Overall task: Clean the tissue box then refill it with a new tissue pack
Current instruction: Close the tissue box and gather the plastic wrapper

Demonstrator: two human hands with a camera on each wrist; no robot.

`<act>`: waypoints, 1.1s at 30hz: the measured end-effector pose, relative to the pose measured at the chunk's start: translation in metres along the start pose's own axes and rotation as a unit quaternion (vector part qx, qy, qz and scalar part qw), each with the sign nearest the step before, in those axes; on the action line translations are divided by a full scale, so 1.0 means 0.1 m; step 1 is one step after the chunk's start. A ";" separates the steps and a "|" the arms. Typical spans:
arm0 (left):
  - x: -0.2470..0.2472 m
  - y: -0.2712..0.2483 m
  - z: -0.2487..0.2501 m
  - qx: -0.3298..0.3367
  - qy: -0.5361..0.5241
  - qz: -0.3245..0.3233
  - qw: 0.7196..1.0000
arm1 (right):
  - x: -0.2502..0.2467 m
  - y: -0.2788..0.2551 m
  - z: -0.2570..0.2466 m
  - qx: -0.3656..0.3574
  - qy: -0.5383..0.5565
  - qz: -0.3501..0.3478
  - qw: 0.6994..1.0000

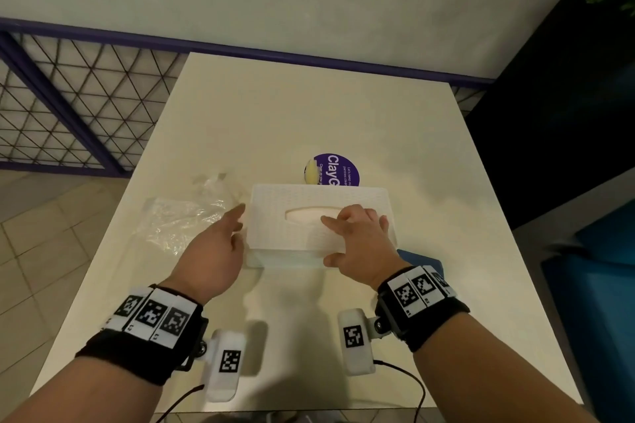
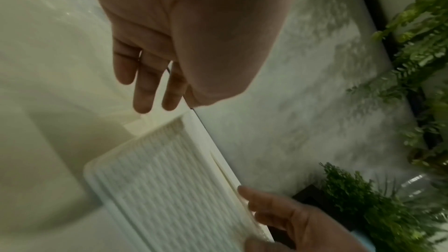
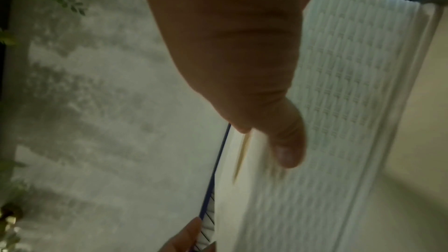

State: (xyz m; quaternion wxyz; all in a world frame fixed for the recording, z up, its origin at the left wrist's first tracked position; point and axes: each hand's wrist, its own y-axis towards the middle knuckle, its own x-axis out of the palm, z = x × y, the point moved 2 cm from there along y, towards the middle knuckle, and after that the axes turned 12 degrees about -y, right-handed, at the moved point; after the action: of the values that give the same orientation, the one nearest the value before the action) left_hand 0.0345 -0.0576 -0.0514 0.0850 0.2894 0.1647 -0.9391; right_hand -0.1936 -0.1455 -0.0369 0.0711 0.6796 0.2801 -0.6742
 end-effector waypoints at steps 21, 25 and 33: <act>0.18 0.34 0.47 0.004 0.362 -0.088 0.928 | 0.27 0.07 0.63 0.145 -0.008 -0.002 0.989; 0.15 0.41 0.50 -0.005 0.347 -0.104 0.932 | 0.21 0.04 0.60 0.153 0.015 -0.009 0.988; 0.29 0.44 0.60 0.006 0.350 -0.130 0.928 | 0.12 0.07 0.55 0.158 -0.023 -0.084 0.984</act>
State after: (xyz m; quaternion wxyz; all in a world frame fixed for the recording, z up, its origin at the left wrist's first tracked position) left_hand -0.0092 -0.1220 -0.0328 -0.1025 0.5764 0.2144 -0.7818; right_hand -0.2391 -0.1734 -0.0548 -0.0877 0.6409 0.2247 -0.7288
